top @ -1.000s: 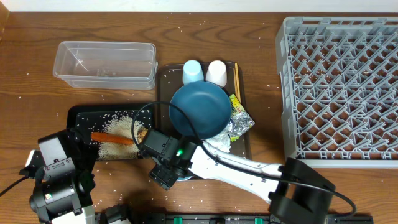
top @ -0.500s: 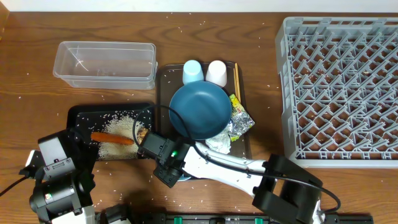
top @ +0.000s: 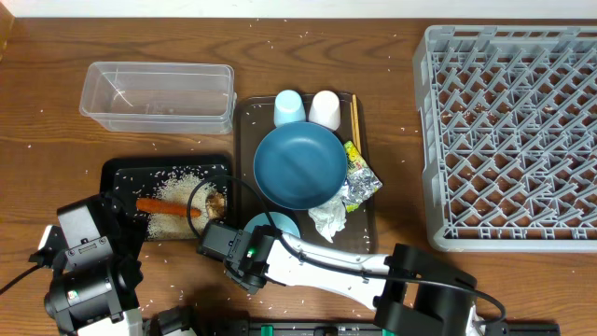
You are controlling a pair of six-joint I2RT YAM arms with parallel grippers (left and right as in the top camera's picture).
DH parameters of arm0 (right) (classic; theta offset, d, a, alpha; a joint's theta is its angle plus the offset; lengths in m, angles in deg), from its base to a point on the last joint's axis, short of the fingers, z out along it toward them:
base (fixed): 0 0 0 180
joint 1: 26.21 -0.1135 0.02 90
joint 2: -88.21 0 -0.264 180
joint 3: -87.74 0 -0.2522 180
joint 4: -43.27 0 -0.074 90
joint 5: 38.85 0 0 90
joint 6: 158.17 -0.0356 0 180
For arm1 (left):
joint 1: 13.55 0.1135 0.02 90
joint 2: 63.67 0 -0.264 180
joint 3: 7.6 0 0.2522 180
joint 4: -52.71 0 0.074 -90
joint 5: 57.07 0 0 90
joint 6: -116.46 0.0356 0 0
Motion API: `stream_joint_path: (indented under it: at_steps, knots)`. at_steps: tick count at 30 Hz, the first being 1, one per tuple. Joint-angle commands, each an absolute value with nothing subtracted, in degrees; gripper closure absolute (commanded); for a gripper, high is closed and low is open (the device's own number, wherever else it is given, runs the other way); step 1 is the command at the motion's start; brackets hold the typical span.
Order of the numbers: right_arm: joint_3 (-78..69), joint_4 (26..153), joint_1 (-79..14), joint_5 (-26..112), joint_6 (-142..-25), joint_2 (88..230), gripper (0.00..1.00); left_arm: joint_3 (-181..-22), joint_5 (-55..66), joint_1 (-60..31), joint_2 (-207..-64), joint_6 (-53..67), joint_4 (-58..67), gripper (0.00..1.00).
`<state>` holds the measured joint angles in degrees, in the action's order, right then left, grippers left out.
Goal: Sort waste into correct bins and load items into the dishwasher rack
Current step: 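Grasp the rim of the light-blue bowl with the right gripper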
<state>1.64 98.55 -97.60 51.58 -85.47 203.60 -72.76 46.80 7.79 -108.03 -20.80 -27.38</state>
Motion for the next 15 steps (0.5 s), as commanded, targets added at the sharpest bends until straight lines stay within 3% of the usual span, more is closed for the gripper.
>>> stream_joint_path:
  at_steps: [1,6,15]
  knots:
    - [2.3,98.6,-97.8,54.4,-86.6,205.6,0.59,-73.7,47.3,8.1,-108.1,-20.1,-27.7,0.02]
    - [2.3,98.6,-97.8,54.8,-86.6,206.4,0.66,-73.7,47.3,8.1,-108.1,-20.1,-27.7,0.02]
    - [3.5,100.0,-97.8,53.6,-86.6,205.9,0.7,-73.7,47.3,8.1,-108.1,-20.1,-27.7,0.02]
